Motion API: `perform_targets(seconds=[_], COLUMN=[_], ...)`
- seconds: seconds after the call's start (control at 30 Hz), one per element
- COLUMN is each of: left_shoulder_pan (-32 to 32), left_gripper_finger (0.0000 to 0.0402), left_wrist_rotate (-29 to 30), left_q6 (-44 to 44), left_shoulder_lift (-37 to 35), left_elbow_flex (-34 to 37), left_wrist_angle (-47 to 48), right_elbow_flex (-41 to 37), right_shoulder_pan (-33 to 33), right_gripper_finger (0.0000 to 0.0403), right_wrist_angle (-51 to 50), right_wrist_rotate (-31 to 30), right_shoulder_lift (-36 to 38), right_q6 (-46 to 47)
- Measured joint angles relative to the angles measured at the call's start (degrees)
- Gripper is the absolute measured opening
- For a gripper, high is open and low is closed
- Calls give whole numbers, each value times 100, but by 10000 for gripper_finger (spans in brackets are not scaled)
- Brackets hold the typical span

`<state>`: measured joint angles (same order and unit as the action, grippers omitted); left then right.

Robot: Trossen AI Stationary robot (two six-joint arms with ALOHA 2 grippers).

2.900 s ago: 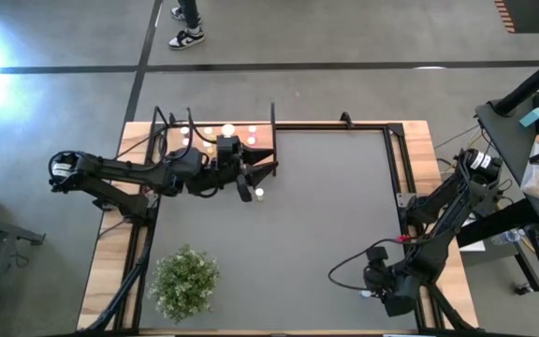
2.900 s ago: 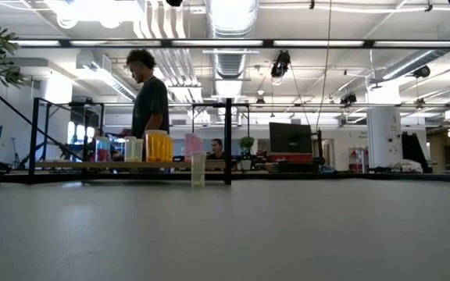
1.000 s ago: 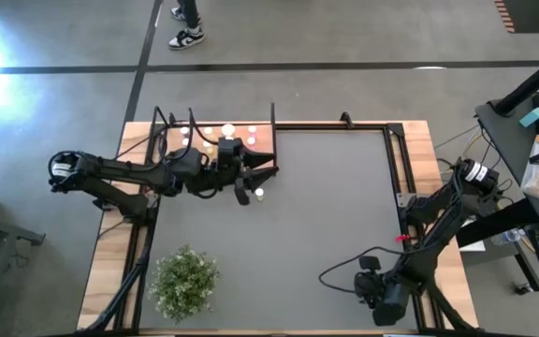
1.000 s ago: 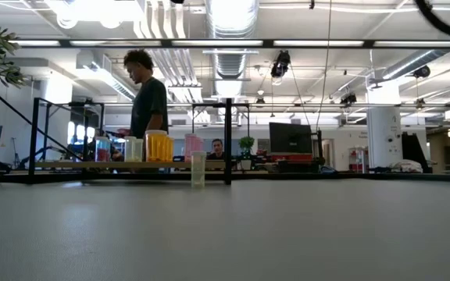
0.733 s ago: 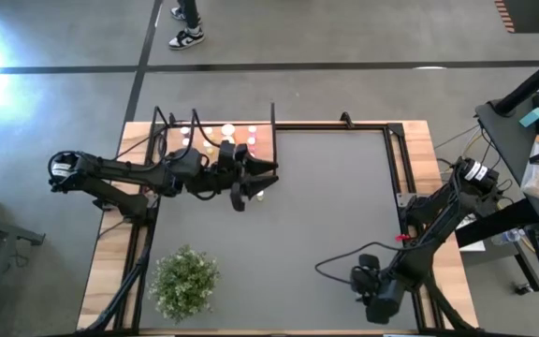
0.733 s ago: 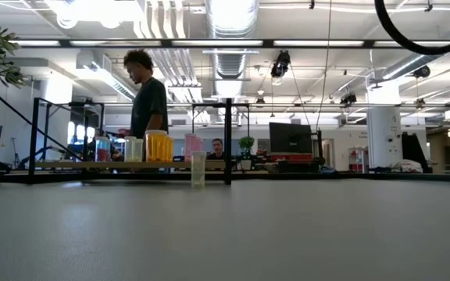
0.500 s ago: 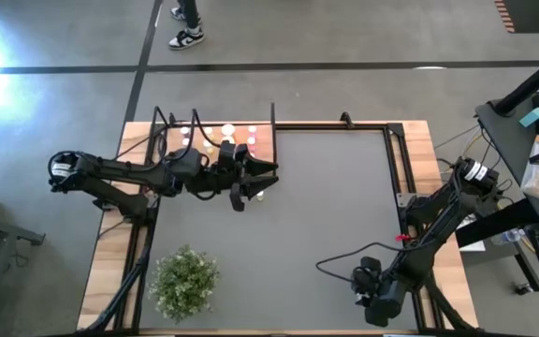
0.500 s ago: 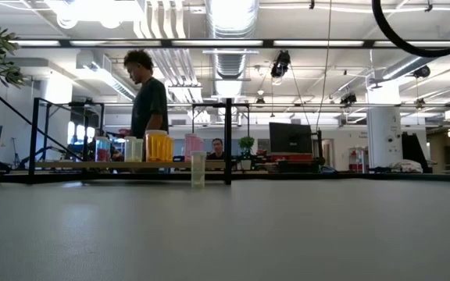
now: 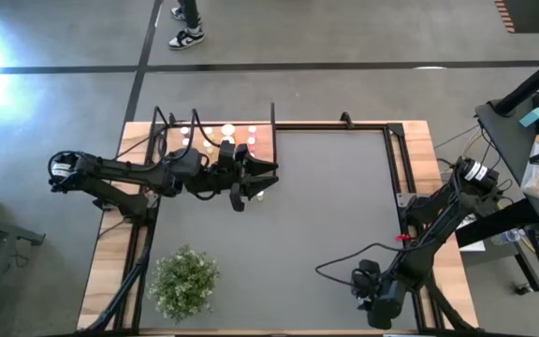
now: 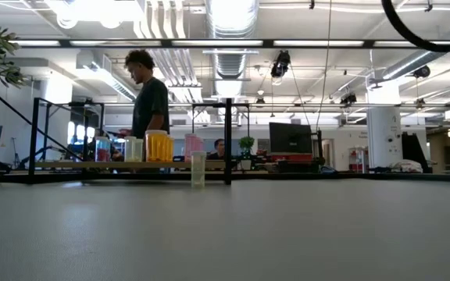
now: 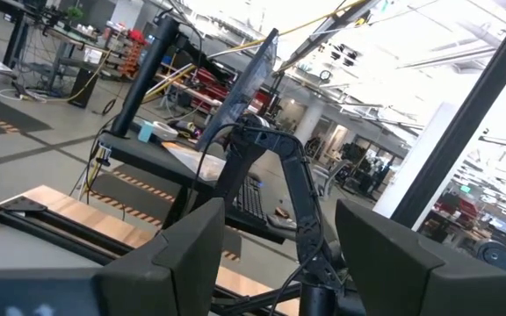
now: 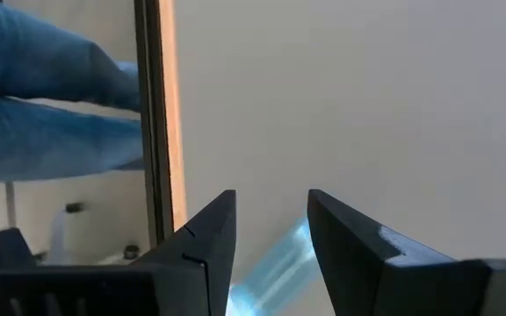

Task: Pick and place medicine bottles onto shelf by color
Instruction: Move the blue pill bottle to the middle left of the table

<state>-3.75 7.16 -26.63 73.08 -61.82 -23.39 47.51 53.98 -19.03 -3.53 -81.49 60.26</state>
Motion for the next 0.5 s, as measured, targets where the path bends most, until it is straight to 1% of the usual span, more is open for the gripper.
perform_targets(seconds=[0.13,0.2,0.27,0.43,0.5], left_shoulder_pan=[0,0,0,-2,-4], left_gripper_finger=[203,203,203,203,203], left_wrist_rotate=[0,0,0,0,0], left_q6=[0,0,0,0,0], left_shoulder_lift=[0,0,0,0,0], left_elbow_flex=[0,0,0,0,0], left_wrist_angle=[2,0,2,0,2], right_elbow_flex=[-2,-2,-2,-4,-4], right_shoulder_pan=[-28,-35,-27,-24,-24], right_gripper_finger=[132,132,132,132,132], right_wrist_angle=[-74,-48,14,37,97], right_wrist_rotate=[-317,-453,-404,-57,-53], right_shoulder_lift=[0,0,0,-2,-2], right_q6=[-241,-192,30,888,1123])
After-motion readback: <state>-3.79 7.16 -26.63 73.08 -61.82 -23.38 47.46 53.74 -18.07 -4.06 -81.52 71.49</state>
